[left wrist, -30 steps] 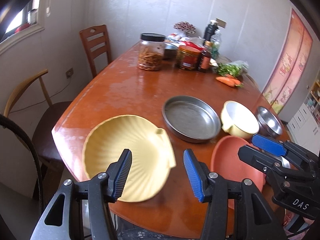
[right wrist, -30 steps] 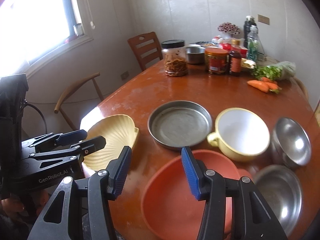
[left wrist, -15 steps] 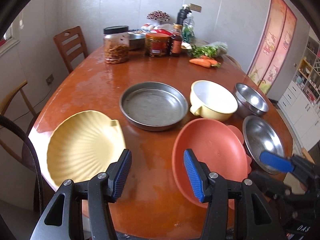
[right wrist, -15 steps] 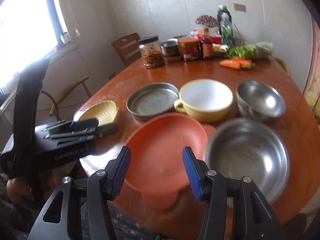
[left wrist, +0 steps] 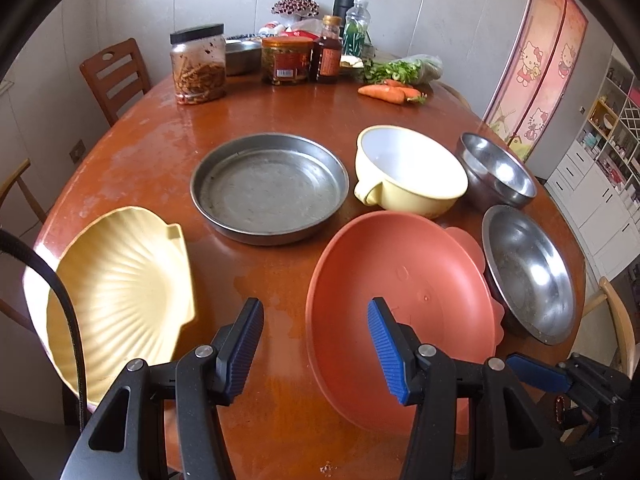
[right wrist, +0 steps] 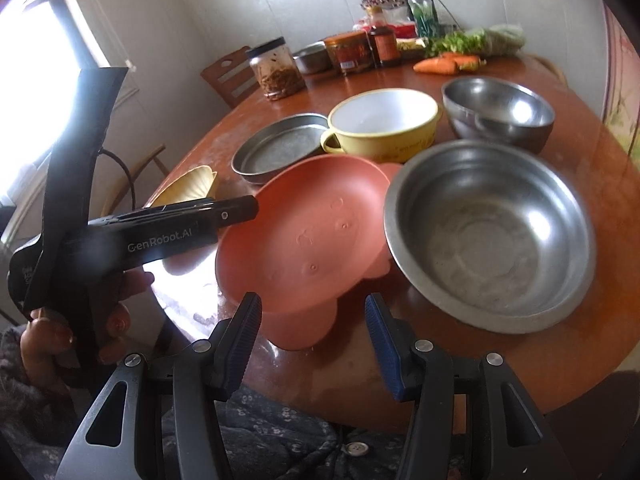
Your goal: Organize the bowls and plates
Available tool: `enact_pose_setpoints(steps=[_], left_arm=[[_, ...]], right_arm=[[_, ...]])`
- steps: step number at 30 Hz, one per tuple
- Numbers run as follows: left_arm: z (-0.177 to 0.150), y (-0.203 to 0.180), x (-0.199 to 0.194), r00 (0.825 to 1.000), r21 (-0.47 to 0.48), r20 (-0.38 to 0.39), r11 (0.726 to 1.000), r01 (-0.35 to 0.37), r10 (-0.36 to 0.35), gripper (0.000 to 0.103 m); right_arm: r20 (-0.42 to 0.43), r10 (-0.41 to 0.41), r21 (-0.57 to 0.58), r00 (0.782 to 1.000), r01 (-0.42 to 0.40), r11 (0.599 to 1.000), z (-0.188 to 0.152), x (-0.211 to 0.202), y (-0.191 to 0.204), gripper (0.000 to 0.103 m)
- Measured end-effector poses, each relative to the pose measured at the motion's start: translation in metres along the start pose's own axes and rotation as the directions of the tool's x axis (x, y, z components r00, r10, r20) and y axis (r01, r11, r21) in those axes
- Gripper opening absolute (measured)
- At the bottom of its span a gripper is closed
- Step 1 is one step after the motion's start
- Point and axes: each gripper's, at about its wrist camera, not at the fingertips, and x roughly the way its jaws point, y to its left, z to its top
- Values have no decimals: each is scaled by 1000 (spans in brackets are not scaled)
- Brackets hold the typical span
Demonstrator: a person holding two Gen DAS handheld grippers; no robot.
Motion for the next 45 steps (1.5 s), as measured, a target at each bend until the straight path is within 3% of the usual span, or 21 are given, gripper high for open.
enact_pose_setpoints(steps=[6, 10, 14, 18, 27, 45], left_arm=[[-1, 2, 15, 1000, -4, -29, 1000, 7, -7, 54], [-3, 0, 20, 999, 13, -36, 999, 36, -36, 54], [-4, -5, 24, 996, 44, -45, 996, 74, -72, 40], [-6, -6, 24, 998, 62, -27, 996, 60, -59, 32], [-15, 6, 5, 999, 48, -9, 998, 41, -40, 32], [-16, 48, -49, 994, -40, 109, 999, -25, 29, 32]], right_arm=[[-22, 15, 90, 1000, -13, 996, 5, 15, -10, 59], [-3, 1, 85, 1000, -1, 996, 8, 19, -8, 59], [12, -6, 68, 1000, 6, 998, 11, 26, -5, 59], [25, -35, 29, 999, 34, 999, 11, 32, 0, 58], [24, -27, 1, 999, 27, 1000, 15, 35, 10, 56], [77, 30, -136, 997, -19, 991, 42, 31, 63, 56]])
